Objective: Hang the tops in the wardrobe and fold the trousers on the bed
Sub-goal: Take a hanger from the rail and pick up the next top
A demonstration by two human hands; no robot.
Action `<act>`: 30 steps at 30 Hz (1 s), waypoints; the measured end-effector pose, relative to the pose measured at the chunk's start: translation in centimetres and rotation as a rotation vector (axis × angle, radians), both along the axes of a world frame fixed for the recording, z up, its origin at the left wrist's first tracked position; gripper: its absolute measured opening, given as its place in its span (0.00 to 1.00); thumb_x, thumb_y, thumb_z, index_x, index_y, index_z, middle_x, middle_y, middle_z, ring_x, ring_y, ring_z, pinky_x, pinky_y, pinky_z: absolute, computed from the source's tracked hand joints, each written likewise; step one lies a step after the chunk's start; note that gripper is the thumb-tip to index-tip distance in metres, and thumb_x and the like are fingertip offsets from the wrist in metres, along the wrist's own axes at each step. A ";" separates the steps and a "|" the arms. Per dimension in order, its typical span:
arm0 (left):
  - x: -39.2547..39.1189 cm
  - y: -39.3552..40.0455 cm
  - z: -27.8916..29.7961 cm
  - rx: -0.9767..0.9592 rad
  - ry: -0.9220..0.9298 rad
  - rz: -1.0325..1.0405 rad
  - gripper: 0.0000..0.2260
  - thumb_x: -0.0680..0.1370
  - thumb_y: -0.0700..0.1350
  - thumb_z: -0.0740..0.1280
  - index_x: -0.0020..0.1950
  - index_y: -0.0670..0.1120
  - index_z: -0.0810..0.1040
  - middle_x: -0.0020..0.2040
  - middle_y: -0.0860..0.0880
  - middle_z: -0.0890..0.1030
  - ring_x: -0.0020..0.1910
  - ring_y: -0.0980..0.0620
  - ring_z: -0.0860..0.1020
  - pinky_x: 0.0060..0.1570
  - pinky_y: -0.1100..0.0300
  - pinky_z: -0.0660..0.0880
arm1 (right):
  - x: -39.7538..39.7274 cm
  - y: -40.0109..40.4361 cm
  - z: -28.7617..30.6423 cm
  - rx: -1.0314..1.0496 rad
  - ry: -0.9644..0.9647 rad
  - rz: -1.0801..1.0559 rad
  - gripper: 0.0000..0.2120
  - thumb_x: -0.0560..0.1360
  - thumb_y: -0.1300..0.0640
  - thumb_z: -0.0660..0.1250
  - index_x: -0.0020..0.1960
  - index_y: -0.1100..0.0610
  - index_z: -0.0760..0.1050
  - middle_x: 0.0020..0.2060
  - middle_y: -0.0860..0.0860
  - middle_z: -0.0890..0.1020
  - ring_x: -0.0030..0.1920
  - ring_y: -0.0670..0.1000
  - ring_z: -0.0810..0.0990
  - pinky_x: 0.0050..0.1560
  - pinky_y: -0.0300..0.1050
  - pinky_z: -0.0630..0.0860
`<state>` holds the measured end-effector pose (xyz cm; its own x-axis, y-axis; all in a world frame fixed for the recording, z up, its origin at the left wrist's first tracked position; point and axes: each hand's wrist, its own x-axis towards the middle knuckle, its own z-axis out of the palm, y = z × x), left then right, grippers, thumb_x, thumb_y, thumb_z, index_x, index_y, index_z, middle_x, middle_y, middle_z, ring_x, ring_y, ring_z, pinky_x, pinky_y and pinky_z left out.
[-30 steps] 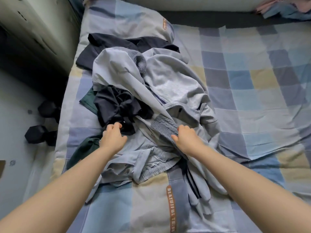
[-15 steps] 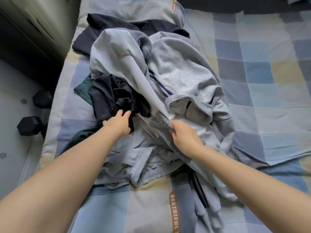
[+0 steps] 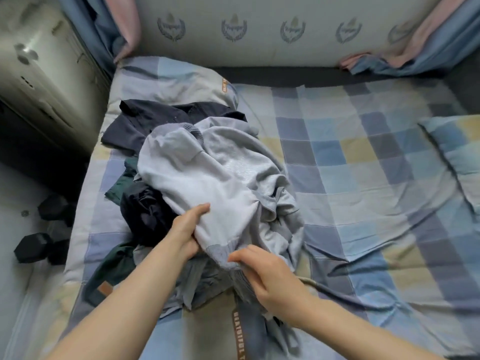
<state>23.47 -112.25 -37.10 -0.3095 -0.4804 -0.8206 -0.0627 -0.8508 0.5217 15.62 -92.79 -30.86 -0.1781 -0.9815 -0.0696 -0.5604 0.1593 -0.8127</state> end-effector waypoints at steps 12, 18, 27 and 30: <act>-0.1 10.1 19.9 -0.727 0.119 -0.584 0.10 0.75 0.35 0.67 0.51 0.50 0.80 0.43 0.55 0.85 0.44 0.56 0.82 0.46 0.63 0.79 | -0.8 7.3 9.9 0.348 -0.529 -0.648 0.07 0.78 0.59 0.62 0.56 0.55 0.74 0.54 0.52 0.78 0.53 0.51 0.77 0.53 0.42 0.73; 2.1 14.6 27.2 -0.994 0.120 -0.604 0.14 0.74 0.30 0.62 0.32 0.45 0.68 0.26 0.60 0.68 0.28 0.63 0.64 0.30 0.72 0.64 | -3.1 9.0 17.7 0.073 -1.028 -0.876 0.17 0.81 0.46 0.56 0.57 0.55 0.76 0.54 0.55 0.83 0.57 0.54 0.80 0.60 0.50 0.74; 5.9 16.1 35.7 -0.988 0.225 -0.365 0.02 0.74 0.42 0.68 0.42 0.46 0.80 0.41 0.38 0.81 0.39 0.49 0.79 0.42 0.44 0.79 | 5.2 9.7 19.2 0.212 -0.210 -0.550 0.36 0.72 0.57 0.68 0.72 0.37 0.53 0.70 0.44 0.64 0.69 0.47 0.62 0.65 0.44 0.64; 6.8 15.6 38.0 -0.994 0.308 -0.335 0.06 0.72 0.45 0.69 0.43 0.55 0.84 0.40 0.50 0.84 0.39 0.54 0.82 0.37 0.58 0.80 | 6.8 10.0 18.3 0.346 -0.118 -0.592 0.30 0.74 0.53 0.66 0.72 0.42 0.59 0.68 0.52 0.67 0.70 0.55 0.62 0.68 0.53 0.63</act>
